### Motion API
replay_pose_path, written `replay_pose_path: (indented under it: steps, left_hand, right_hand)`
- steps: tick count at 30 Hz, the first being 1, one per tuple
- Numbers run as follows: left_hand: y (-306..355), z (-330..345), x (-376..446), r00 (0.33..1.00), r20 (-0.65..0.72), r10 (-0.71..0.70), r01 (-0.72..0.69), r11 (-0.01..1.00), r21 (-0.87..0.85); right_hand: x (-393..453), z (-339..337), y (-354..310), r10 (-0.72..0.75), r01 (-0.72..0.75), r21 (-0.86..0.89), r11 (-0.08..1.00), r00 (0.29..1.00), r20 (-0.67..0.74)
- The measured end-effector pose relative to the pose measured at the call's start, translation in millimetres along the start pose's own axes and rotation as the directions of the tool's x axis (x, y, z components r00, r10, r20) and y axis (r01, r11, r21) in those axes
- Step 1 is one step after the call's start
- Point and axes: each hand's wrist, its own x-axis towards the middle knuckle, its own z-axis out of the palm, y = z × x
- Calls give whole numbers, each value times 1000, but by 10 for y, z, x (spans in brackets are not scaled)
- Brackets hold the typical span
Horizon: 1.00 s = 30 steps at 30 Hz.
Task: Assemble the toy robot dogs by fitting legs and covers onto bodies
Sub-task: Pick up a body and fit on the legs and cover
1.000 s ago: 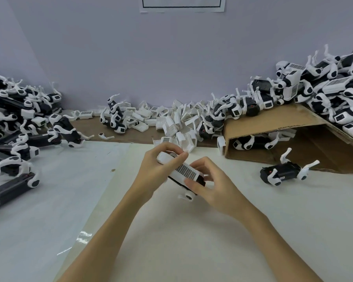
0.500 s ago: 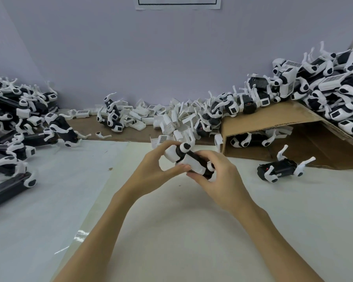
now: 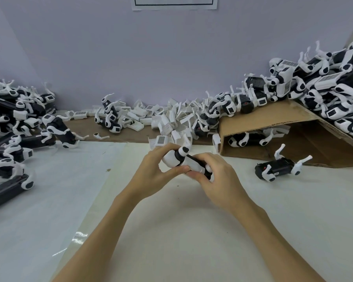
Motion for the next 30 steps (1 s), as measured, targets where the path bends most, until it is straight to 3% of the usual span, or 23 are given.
replay_pose_path:
  steps: [5,9,13,19,22,24,25,28,30]
  left_hand:
    - [6,36,-3,995,-77,-58,58,998,0]
    - [-47,21,1,984,-16,-179,179,984,-21]
    - [-48,18,0,983,15,-185,185,983,-8]
    - [9,32,17,980,-90,-176,173,984,-36]
    - [34,94,26,942,-202,-268,250,962,-111]
    - [47,131,22,935,-181,-305,285,950,-129]
    - [46,144,12,944,-183,-275,268,961,-61]
    - [33,119,-5,969,-246,23,62,942,331]
    - [43,68,2,972,-233,43,29,954,298]
  right_hand:
    - [3,4,-15,63,-68,54,996,994,86]
    - [-12,25,-33,184,-208,137,968,968,171]
    - [-8,-9,-82,228,-256,148,955,956,183]
    - [-13,15,-139,145,-148,66,987,988,51]
    - [-35,62,-149,47,-44,-111,993,999,23]
    - [-39,91,-138,-2,-3,-182,983,999,-32]
    - [-40,94,-122,-4,-5,-172,985,999,-54]
    - [-32,47,-58,65,-65,-16,998,998,-17]
    - [-13,-22,-22,99,-101,61,993,994,42]
